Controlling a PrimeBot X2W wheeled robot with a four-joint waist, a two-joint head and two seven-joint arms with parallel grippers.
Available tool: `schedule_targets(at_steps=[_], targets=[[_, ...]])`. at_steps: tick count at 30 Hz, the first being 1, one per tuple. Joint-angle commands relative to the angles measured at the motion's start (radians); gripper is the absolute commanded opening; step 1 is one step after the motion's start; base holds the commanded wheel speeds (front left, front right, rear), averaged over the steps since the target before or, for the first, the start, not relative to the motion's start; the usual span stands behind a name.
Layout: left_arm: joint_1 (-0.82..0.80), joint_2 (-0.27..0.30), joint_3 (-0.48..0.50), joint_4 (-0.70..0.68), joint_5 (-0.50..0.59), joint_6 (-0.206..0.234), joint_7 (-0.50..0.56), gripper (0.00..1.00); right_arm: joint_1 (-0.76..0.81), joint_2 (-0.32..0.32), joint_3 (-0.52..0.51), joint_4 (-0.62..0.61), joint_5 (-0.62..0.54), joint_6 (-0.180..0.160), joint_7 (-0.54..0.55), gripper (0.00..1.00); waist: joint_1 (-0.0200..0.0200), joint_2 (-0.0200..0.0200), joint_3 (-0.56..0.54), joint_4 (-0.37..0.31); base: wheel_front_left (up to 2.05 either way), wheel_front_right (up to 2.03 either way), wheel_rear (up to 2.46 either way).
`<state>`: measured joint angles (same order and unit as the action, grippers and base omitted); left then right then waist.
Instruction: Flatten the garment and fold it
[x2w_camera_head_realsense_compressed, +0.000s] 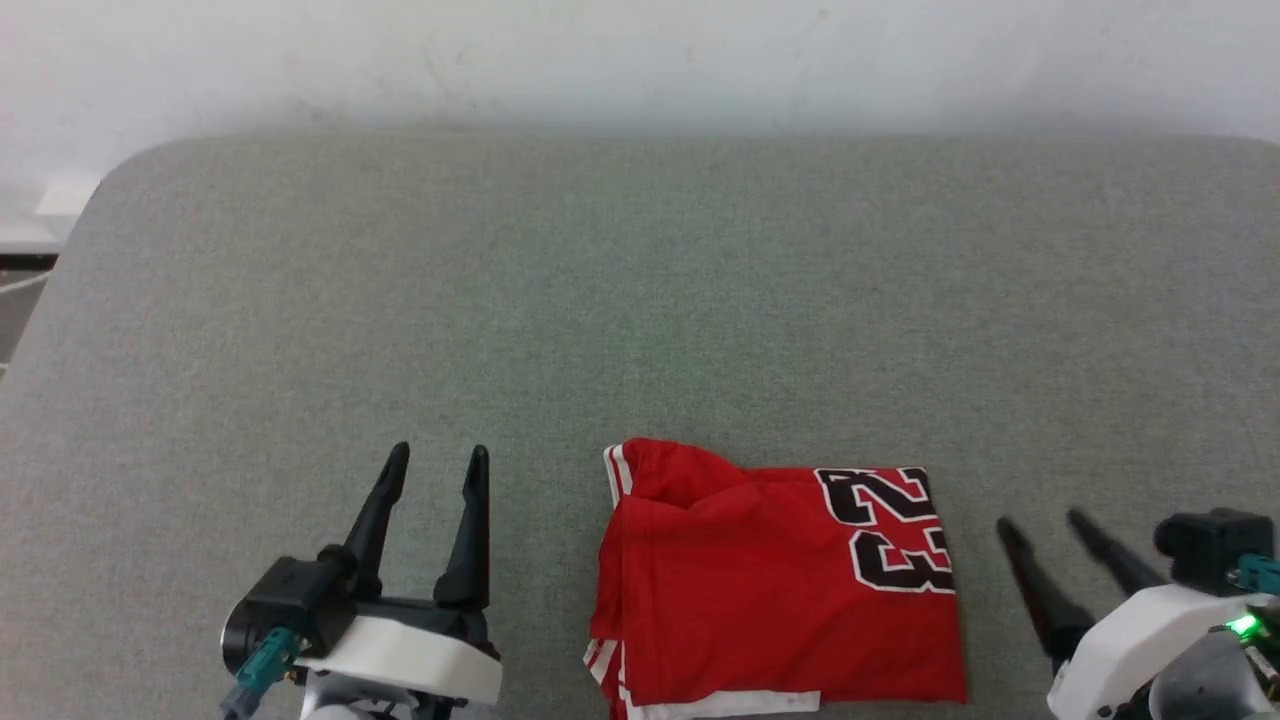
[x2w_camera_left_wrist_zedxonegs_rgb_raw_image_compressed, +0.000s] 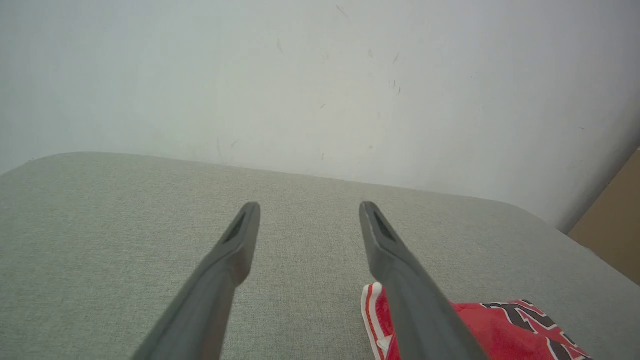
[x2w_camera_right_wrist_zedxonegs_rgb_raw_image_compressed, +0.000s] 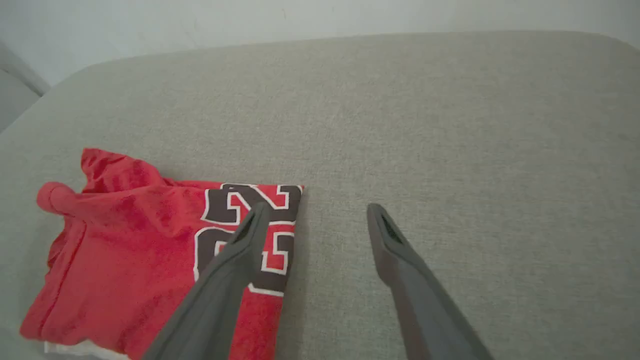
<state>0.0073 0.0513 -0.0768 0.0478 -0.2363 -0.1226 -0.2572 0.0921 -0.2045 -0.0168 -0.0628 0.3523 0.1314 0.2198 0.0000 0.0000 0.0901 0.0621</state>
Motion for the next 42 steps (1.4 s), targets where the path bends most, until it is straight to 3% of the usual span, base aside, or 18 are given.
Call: schedule_targets(at_steps=[1, 4, 9, 19, 20, 21, 29, 35, 42], targets=[[-0.020, -0.001, -0.006, 0.006, 0.009, -0.007, -0.005, 1.00, 0.002, -0.016, 0.017, 0.016, 0.047, -0.001, 0.048, 1.00, 0.0000, 0.0000, 0.028, 0.018, 0.00, 0.00, 0.00], [-0.036, -0.001, -0.018, 0.017, 0.012, -0.008, -0.005, 1.00, -0.013, -0.028, 0.045, 0.051, 0.176, -0.001, 0.159, 1.00, 0.0000, 0.0000, 0.050, 0.039, 0.00, 0.00, 0.00], [-0.056, -0.001, -0.020, 0.019, 0.014, -0.008, -0.005, 1.00, -0.053, -0.041, 0.095, 0.111, 0.301, -0.001, 0.244, 1.00, 0.0000, 0.0000, 0.077, 0.073, 0.00, 0.00, 0.00], [-0.082, -0.001, -0.028, 0.030, 0.008, -0.006, -0.005, 1.00, -0.145, -0.064, 0.235, 0.291, 0.326, -0.001, 0.260, 1.00, 0.0000, 0.0000, 0.102, 0.120, 0.00, 0.00, 0.00], [-0.082, -0.001, -0.028, 0.032, 0.007, -0.006, -0.005, 1.00, -0.151, -0.066, 0.253, 0.302, 0.326, -0.001, 0.256, 0.76, 0.0000, 0.0000, 0.101, 0.121, 0.00, 0.00, 0.00], [-0.082, -0.001, -0.028, 0.033, 0.007, -0.005, -0.005, 1.00, -0.157, -0.069, 0.266, 0.312, 0.324, -0.001, 0.248, 0.00, 0.0000, 0.0000, 0.100, 0.121, 0.00, 0.00, 0.00], [-0.076, -0.001, -0.034, 0.036, -0.001, 0.001, -0.005, 1.00, -0.224, -0.134, 0.315, 0.338, 0.242, -0.001, 0.150, 0.00, 0.0000, 0.0000, 0.071, 0.081, 0.00, 0.00, 0.00], [-0.067, -0.001, -0.061, 0.032, -0.002, 0.000, -0.005, 1.00, -0.326, -0.266, 0.367, 0.273, 0.054, -0.001, 0.137, 0.00, 0.0000, 0.0000, 0.067, -0.028, 0.00, 0.00, 0.00], [-0.121, -0.001, -0.137, 0.032, -0.013, 0.002, -0.005, 1.00, -0.463, -0.435, 0.393, 0.219, -0.050, -0.001, 0.186, 0.00, 0.0000, 0.0000, 0.140, -0.167, 0.00, 0.00, 0.00]])
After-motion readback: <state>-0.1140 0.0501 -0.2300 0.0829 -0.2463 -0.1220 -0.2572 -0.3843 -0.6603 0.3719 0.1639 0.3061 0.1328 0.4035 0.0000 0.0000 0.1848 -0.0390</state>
